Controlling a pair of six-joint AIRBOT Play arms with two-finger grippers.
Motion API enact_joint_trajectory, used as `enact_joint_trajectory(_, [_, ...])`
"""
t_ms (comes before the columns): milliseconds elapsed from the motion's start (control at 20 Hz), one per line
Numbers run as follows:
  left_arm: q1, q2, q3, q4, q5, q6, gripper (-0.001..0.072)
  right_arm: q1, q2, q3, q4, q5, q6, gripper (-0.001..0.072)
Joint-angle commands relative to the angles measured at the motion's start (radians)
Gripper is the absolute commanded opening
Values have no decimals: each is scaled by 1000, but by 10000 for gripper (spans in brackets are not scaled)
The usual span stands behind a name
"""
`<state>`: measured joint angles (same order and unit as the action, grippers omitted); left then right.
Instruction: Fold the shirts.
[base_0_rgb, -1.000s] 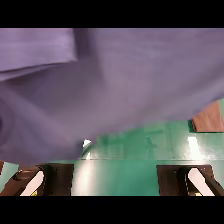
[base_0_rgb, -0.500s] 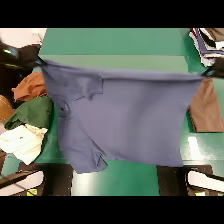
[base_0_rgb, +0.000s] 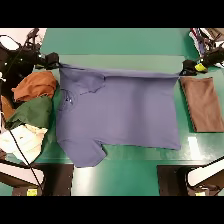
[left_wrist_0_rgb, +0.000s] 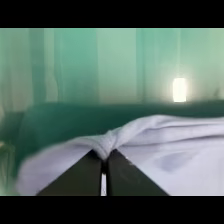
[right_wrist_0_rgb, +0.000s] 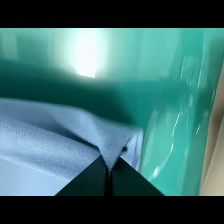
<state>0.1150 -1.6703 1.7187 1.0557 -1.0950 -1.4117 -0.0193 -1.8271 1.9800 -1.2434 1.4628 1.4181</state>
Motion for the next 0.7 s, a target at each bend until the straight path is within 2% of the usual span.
enact_joint_trajectory(0, [2,-31,66,19,-19,24,23,14,-9,55,-16,-62,-2,16])
enact_joint_trajectory(150, [2,-31,63,37,-167,40,23,15,56,-62,-16,-69,-2,16])
enact_joint_trajectory(250, [-13,-30,22,113,-225,8,22,14,106,-180,-17,-84,-2,16])
enact_joint_trajectory(450, [-33,-2,-173,149,-224,6,22,23,215,-442,-16,-163,-2,16])
enact_joint_trajectory(650, [-36,18,-320,146,-219,5,27,49,270,-609,-12,-209,-2,18])
